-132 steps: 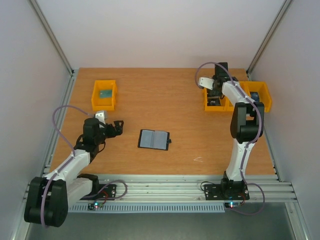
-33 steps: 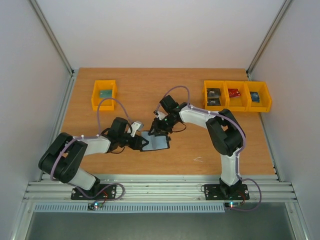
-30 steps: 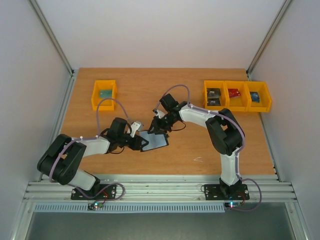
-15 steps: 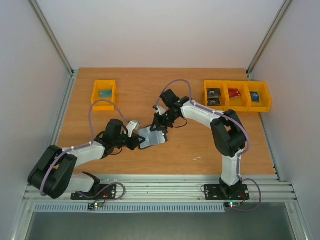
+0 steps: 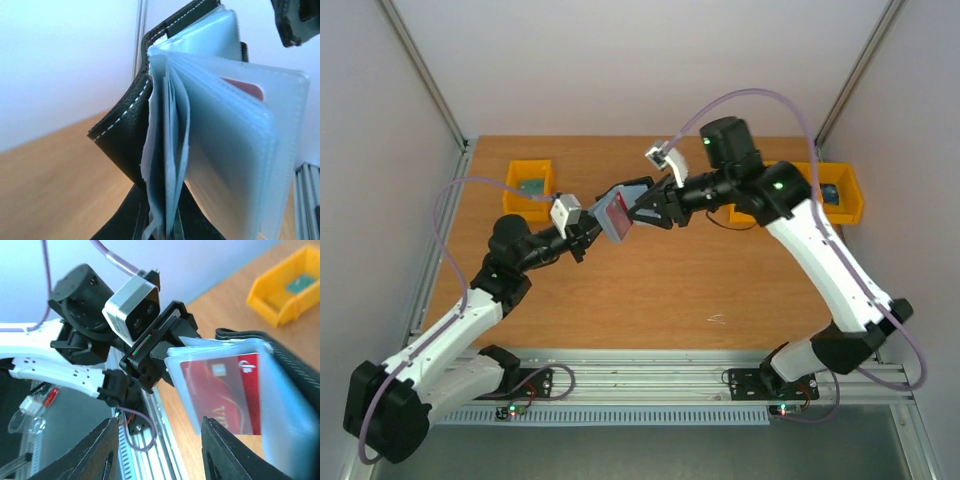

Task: Take the credit cards out of the card holder

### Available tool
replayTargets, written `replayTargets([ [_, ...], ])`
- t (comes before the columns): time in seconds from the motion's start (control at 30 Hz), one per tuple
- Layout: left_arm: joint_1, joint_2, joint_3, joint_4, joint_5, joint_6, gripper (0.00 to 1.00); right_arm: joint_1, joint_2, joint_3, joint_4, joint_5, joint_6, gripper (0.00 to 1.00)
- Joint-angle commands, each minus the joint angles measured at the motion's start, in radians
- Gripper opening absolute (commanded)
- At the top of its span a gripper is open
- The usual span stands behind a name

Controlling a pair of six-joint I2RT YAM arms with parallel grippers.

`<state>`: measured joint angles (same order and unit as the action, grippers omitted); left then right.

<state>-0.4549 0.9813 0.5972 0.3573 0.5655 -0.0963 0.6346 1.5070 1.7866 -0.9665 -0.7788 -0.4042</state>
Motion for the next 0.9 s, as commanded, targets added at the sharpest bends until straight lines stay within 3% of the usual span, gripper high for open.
replayTargets([
  [0.0, -0.002, -0.057, 0.07, 0.132, 0.072, -0.036, 0.0, 0.006, -0.051, 0.11, -0.138, 0.122, -0.117, 0.45],
  [0.13, -0.002, -0.095, 0.112, 0.093, 0.084, -0.091, 0.0, 0.006, -0.087, 0.138, -0.135, 0.25, -0.102, 0.46],
  [0.43, -0.002, -0.144, 0.168, -0.038, 0.109, -0.261, 0.0, 0.028, -0.081, 0.091, -0.105, 0.385, -0.045, 0.48],
  [0.73, -0.002, -0.157, 0.165, -0.02, 0.179, -0.263, 0.0, 0.026, -0.068, 0.075, -0.083, 0.24, -0.115, 0.68],
  [0.87, -0.002, -0.173, 0.152, 0.011, 0.223, -0.265, 0.0, 0.013, -0.077, 0.073, -0.095, 0.246, -0.157, 0.72],
])
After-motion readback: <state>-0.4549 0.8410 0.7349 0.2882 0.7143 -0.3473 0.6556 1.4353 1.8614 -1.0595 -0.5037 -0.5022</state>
